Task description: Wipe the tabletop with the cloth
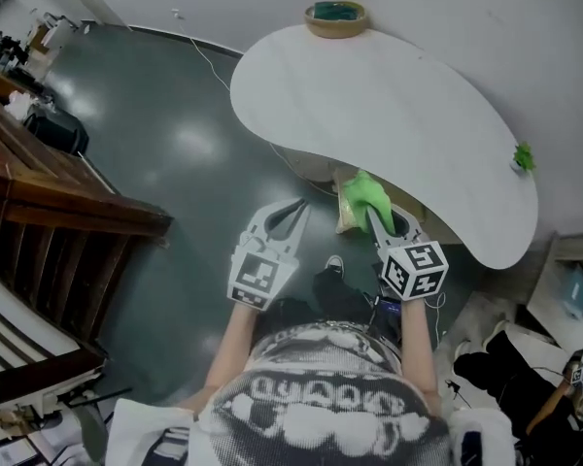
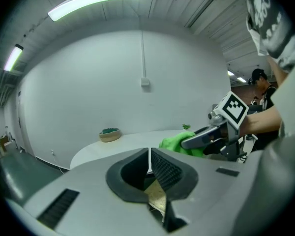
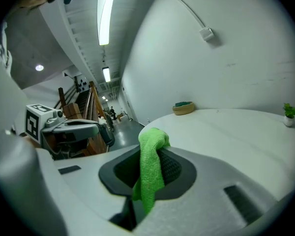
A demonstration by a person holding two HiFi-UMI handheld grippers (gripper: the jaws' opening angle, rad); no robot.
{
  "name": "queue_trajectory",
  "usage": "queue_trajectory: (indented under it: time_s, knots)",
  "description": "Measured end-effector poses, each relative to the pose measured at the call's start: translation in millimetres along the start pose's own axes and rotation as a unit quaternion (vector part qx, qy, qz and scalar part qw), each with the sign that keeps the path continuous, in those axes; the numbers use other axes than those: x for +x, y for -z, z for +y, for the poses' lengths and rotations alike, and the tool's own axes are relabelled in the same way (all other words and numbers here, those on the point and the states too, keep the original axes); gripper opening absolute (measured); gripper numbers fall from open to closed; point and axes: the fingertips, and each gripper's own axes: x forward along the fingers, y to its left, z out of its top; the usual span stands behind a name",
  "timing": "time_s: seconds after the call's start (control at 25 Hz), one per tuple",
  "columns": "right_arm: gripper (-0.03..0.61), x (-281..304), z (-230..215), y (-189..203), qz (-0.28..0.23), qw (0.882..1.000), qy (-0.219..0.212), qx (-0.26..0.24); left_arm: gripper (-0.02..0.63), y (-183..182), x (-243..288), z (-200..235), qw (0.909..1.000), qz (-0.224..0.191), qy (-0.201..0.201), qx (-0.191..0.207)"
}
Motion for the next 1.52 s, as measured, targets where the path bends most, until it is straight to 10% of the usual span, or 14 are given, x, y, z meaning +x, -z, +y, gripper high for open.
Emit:
queue_trajectory:
  time_s: [0.84,1.52]
  knots:
    - [0.046,52.3,-85.7,-23.8,-0.017,0.996,0.055,0.063,0.014,-11.5,105.7,47.5,0.9980,0.022,0.052,0.027]
    - [0.046,216.1,-110.1,-118.4,-0.020,0.989,0.129,0.065,0.014,-23.9,232.2,220.8,0.9858,0.006,0.158,0.057]
